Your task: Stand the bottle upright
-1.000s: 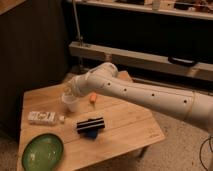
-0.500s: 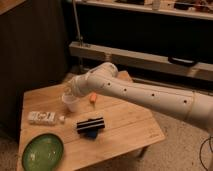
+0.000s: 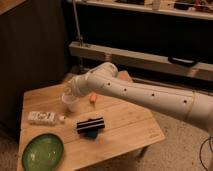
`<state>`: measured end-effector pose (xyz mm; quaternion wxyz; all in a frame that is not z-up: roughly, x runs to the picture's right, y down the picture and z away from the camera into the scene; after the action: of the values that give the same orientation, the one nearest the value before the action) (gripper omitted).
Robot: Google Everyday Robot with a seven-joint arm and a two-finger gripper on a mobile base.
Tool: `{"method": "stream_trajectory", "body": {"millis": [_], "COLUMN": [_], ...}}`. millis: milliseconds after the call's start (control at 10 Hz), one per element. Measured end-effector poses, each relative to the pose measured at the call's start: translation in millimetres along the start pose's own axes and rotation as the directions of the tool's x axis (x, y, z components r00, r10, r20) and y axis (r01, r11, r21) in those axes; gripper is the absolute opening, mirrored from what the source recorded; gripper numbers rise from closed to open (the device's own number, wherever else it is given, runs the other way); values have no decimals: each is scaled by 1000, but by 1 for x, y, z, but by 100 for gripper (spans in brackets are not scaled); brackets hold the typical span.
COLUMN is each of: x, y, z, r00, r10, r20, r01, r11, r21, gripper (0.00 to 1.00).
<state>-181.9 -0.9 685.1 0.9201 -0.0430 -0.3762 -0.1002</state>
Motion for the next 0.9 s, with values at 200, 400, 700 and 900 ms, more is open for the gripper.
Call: {"method": "stream_trajectory", "body": {"millis": [200, 400, 700, 900], "x": [0, 0, 2, 6], "y": [0, 0, -7, -31], "z": [0, 0, -7, -28], "r00": [1000, 1000, 1000, 1000], "r10": [0, 0, 1, 10], "r20": [0, 0, -4, -2], "r01": [0, 0, -1, -10], "r11": [1000, 1000, 1000, 1000], "r21": [0, 0, 6, -4], "gripper": [4, 4, 4, 4]}}
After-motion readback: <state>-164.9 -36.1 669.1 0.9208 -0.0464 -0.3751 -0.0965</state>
